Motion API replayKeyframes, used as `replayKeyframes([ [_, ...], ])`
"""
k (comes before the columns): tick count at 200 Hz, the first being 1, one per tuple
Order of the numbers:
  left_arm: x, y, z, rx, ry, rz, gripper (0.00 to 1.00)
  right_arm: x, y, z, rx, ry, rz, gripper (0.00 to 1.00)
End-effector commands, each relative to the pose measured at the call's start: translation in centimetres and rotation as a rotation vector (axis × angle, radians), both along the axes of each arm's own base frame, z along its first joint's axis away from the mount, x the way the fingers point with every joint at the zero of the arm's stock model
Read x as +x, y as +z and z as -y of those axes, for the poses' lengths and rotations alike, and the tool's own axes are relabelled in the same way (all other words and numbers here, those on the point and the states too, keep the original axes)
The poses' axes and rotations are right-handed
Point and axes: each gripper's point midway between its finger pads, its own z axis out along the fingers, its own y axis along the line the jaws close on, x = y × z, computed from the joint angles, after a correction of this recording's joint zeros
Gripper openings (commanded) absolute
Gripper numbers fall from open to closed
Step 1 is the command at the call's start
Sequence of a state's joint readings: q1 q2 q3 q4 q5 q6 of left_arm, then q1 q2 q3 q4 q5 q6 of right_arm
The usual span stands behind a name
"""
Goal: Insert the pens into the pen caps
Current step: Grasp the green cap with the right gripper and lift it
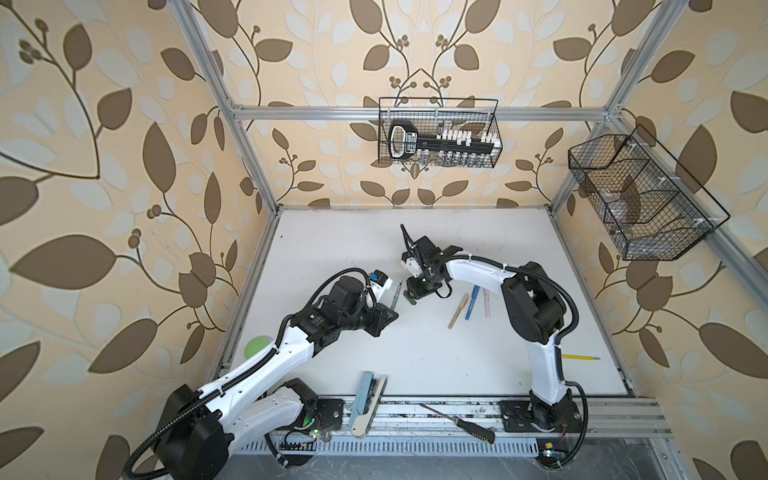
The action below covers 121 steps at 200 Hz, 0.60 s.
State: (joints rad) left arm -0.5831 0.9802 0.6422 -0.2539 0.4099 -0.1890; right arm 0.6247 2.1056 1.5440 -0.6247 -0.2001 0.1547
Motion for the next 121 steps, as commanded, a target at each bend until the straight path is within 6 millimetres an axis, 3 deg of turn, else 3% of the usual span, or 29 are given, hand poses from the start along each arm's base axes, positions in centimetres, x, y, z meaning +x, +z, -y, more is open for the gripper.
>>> replayKeyframes([
  [1, -0.3, 0.3, -0.5, 0.003, 0.018, 0.023, 0.03, -0.3, -0.1, -0.7, -0.002, 0.053, -0.015, 0.35],
  [85, -0.4, 0.8, -1.6, -0.003, 0.074, 0.053, 0.05, -0.3, -2.0, -0.8, -0.042, 0.041, -0.036, 0.23],
  [121, -0.4, 0.5, -1.4, 0.002, 0.067, 0.039, 0.05, -0.2, -1.6, -0.7, 0.010, -0.010, -0.059, 0.16],
])
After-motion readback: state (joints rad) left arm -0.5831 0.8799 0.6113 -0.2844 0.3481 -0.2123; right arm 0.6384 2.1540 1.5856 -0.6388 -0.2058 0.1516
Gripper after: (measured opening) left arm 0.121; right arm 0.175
